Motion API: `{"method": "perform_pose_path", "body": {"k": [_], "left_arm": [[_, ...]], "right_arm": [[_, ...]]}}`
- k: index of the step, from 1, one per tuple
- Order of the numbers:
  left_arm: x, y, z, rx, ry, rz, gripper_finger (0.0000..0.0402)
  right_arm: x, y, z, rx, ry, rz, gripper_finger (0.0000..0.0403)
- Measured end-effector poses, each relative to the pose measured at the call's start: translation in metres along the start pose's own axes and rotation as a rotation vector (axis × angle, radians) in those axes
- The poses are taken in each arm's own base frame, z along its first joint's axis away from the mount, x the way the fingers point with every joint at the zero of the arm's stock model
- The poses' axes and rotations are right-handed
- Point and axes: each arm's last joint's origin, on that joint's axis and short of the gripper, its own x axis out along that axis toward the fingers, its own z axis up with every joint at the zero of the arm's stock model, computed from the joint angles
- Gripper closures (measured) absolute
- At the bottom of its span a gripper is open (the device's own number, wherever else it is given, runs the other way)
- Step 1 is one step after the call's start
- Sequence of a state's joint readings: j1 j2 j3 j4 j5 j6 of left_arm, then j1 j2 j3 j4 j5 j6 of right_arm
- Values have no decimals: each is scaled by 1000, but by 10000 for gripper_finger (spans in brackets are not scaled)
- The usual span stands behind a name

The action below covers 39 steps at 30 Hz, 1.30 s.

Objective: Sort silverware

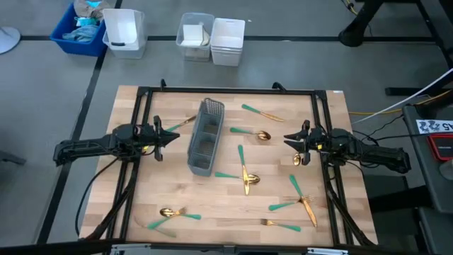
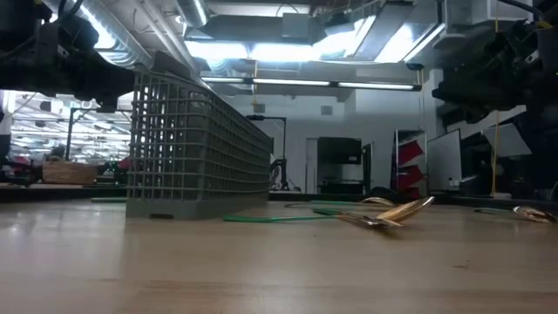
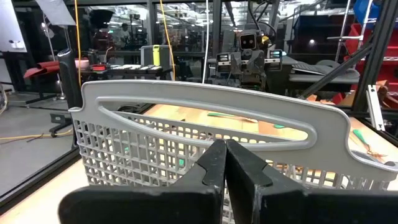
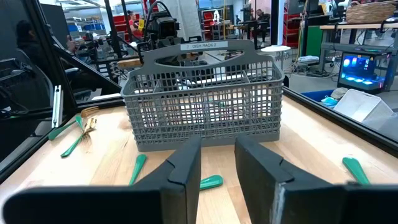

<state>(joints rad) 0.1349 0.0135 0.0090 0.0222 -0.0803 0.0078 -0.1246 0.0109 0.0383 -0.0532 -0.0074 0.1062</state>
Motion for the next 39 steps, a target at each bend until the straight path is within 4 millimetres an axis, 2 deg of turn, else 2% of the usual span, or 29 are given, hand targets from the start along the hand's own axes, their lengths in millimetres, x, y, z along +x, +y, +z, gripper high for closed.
{"method": "perform_pose_path", "body": {"k": [26,30,34,39], "left_arm": [[0,0,1,53,-9,12,398],[0,0,2,112,-15,14,398],[0,2,2,129,-11,71,398],[0,5,3,121,-14,175,398]], "right_arm": [[0,0,1,-3,-10,-4,303],[0,0,3,19,-46,-8,303],[-1,-2,11,70,-132,-85,303],[-1,-6,11,142,-156,-228,303]]}}
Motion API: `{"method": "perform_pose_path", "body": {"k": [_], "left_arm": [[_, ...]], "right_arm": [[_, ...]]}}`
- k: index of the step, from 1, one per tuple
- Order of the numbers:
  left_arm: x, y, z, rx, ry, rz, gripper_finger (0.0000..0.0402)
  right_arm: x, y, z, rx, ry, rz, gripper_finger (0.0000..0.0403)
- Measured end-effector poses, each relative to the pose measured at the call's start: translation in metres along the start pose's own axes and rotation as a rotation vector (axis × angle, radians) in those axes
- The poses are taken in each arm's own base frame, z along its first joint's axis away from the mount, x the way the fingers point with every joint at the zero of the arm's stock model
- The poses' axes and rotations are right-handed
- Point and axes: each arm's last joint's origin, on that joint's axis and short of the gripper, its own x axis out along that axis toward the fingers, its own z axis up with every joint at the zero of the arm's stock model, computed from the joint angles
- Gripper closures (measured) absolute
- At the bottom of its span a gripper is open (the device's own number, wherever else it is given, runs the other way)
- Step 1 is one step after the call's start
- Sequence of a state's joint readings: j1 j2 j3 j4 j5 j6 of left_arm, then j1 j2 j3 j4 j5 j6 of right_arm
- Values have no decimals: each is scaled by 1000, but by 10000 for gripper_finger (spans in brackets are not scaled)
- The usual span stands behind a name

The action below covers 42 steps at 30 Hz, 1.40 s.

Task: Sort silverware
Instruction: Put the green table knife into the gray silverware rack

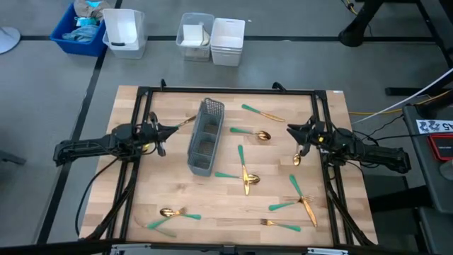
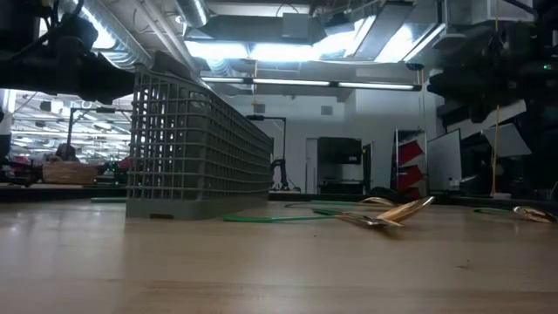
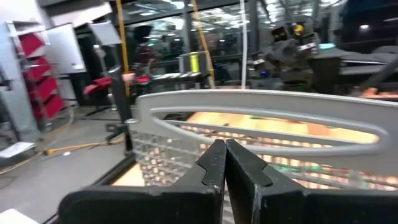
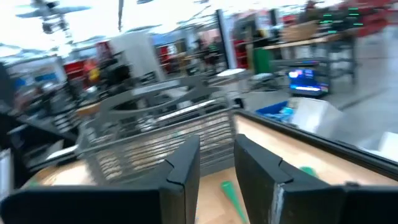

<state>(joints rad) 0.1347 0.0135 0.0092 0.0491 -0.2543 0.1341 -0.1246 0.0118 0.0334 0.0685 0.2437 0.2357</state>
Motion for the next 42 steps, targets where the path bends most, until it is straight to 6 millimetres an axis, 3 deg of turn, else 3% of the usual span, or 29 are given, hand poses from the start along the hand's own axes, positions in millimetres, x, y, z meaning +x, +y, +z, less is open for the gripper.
{"method": "perform_pose_path", "body": {"k": [8,13,25,33,42], "left_arm": [[-2,2,13,-33,-30,7,398],[-6,-1,33,-88,-72,-137,398],[10,-35,46,-104,154,-423,399],[30,-35,63,32,386,-57,399],[42,-7,83,-10,571,217,398]], "right_arm": [[0,0,0,6,-1,-11,303],[0,0,1,6,-2,-9,303],[0,2,2,7,-6,47,303],[0,3,5,13,-34,64,303],[0,3,7,16,-48,67,303]]}}
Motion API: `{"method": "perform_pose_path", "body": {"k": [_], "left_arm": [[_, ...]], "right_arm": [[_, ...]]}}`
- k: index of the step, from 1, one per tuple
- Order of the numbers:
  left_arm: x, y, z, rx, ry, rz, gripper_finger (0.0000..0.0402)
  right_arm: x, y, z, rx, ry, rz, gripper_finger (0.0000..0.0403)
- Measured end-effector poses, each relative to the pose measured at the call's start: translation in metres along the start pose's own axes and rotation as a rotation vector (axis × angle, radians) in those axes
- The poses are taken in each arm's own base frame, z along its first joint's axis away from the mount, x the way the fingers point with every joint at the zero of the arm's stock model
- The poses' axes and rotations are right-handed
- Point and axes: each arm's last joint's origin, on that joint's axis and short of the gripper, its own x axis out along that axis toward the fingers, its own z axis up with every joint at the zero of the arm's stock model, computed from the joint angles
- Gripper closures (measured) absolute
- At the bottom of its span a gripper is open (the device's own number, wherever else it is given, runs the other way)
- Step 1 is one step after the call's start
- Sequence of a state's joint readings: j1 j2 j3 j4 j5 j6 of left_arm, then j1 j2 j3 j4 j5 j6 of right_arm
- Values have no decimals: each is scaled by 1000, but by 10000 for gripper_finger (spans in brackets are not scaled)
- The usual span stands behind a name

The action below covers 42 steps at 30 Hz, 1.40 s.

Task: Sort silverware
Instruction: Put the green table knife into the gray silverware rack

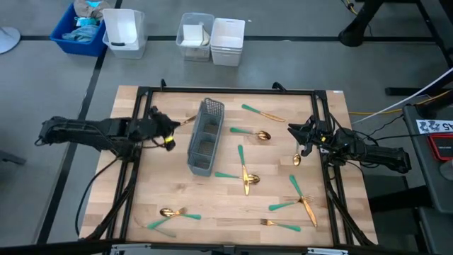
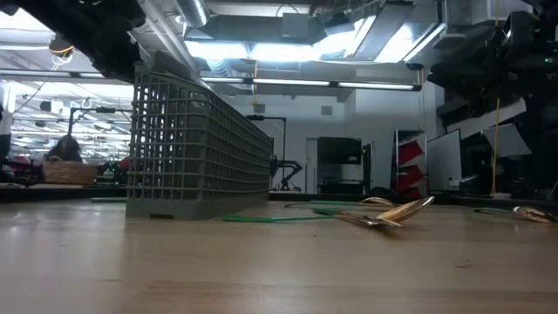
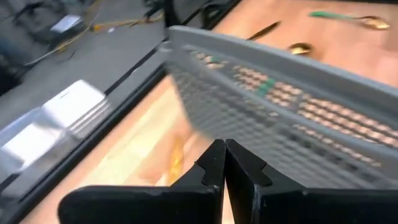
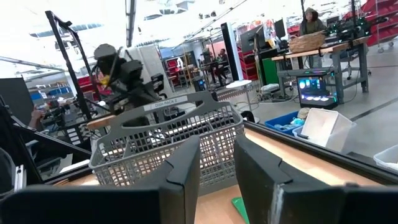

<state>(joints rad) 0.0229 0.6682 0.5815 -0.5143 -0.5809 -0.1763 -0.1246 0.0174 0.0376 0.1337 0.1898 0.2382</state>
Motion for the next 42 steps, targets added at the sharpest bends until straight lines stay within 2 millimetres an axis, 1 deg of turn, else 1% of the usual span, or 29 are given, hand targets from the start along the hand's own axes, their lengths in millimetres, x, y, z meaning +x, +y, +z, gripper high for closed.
{"method": "perform_pose_path", "body": {"k": [3,7,11,15,20,23,26,31,36,42], "left_arm": [[2,12,2,-25,54,32,398],[13,26,2,-87,134,30,398],[33,40,-2,-117,243,-11,400],[57,54,-11,-144,367,-46,398],[81,67,-24,-89,506,-29,390],[93,69,-31,-70,569,-31,374],[104,68,-38,-63,621,-38,347],[124,66,-45,-45,651,-49,307],[139,65,-49,-48,643,-47,297],[146,64,-55,-47,672,-51,297]], "right_arm": [[0,0,0,0,-1,1,303],[0,0,0,0,-1,1,303],[0,0,1,0,-2,1,303],[-1,2,10,3,-26,7,303],[-2,4,16,-2,-44,11,303],[-2,3,15,-4,-34,9,303],[-2,3,14,-7,-21,6,303],[-2,3,13,-8,-16,4,303],[-2,3,13,-8,-15,4,303],[-2,3,12,-10,-5,2,303]]}}
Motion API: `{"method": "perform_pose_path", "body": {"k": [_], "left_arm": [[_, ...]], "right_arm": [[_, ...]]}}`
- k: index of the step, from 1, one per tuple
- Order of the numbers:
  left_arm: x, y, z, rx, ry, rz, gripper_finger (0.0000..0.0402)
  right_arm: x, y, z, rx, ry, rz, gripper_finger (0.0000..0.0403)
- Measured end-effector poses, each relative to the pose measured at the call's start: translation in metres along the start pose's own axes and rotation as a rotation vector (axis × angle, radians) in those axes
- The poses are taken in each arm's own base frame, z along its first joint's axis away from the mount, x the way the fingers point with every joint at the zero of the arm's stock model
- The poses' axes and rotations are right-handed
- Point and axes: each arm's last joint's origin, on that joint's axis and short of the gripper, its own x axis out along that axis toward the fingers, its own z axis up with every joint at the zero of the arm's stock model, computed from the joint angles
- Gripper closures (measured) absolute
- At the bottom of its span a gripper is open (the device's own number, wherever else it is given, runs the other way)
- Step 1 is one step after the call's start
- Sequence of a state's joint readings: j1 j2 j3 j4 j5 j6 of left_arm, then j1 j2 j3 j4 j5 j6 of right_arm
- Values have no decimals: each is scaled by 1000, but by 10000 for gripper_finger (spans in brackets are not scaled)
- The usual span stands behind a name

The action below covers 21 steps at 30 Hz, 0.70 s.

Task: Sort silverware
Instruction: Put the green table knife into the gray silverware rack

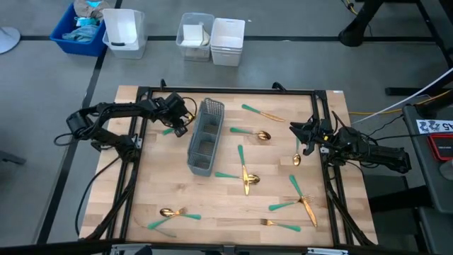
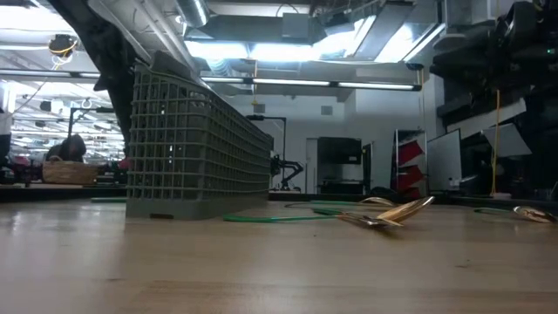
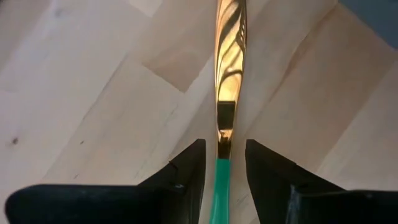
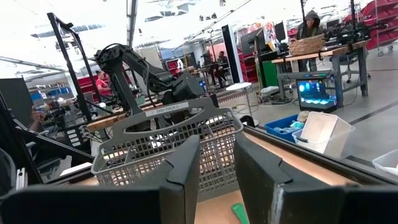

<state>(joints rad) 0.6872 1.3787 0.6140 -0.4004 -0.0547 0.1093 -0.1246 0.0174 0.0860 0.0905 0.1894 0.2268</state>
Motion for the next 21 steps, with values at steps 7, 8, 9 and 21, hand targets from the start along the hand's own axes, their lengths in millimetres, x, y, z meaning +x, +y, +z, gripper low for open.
{"method": "perform_pose_path", "body": {"k": [7,8,9,21], "left_arm": [[8,-1,-2,-1,39,-4,297],[9,-1,-2,-2,44,-5,297],[10,-1,-2,-1,50,-5,297],[13,-1,-3,-7,68,-7,339]], "right_arm": [[0,-1,-4,-8,41,-10,303],[0,-1,-4,-9,42,-10,303],[0,-1,-4,-9,41,-10,303],[0,-1,-4,-8,39,-10,303]]}}
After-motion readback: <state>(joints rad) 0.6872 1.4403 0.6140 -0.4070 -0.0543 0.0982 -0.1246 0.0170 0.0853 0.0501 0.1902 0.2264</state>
